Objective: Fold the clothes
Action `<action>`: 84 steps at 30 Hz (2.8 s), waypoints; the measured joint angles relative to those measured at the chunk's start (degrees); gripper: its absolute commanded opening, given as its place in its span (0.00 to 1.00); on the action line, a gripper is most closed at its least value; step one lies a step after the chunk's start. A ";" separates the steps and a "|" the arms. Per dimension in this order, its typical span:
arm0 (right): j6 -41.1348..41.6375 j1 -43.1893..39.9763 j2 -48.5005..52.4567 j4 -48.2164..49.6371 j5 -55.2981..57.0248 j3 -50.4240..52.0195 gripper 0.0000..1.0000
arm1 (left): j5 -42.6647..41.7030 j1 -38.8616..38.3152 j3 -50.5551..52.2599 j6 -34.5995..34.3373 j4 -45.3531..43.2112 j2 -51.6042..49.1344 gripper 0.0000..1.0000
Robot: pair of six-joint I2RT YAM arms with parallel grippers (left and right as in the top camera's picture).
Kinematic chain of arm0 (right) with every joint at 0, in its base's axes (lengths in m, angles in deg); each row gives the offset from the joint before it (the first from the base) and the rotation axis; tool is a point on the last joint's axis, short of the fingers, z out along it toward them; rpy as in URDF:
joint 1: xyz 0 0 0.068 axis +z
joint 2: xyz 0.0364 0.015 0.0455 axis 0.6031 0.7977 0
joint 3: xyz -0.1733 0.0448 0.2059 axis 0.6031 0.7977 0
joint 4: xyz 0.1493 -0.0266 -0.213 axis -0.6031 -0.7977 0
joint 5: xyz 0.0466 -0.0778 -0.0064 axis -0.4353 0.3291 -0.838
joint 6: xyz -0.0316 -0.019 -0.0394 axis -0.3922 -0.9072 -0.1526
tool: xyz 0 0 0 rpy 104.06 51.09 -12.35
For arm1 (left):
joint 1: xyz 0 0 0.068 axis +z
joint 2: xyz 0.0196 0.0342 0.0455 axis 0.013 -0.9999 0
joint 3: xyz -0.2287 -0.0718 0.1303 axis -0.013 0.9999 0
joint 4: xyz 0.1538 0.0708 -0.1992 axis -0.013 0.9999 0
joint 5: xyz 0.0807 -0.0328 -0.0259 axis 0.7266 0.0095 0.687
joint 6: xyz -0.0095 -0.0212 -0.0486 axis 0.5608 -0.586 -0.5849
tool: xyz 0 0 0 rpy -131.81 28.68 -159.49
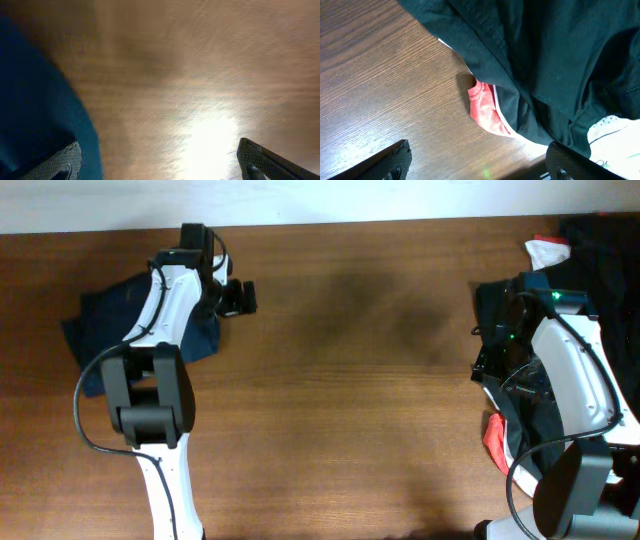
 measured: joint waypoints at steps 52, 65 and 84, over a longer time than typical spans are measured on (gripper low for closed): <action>-17.14 0.00 -33.27 6.62 -21.79 5.84 0.98 | 6.49 -5.92 18.10 1.73 22.60 36.44 0.99; -17.16 0.00 -63.91 14.38 -17.25 26.12 0.99 | 12.48 -5.92 56.78 -0.31 -5.01 87.78 0.99; -17.20 1.77 -65.00 14.43 -16.92 26.40 0.98 | 14.16 -5.92 60.78 -0.63 -5.49 94.86 0.99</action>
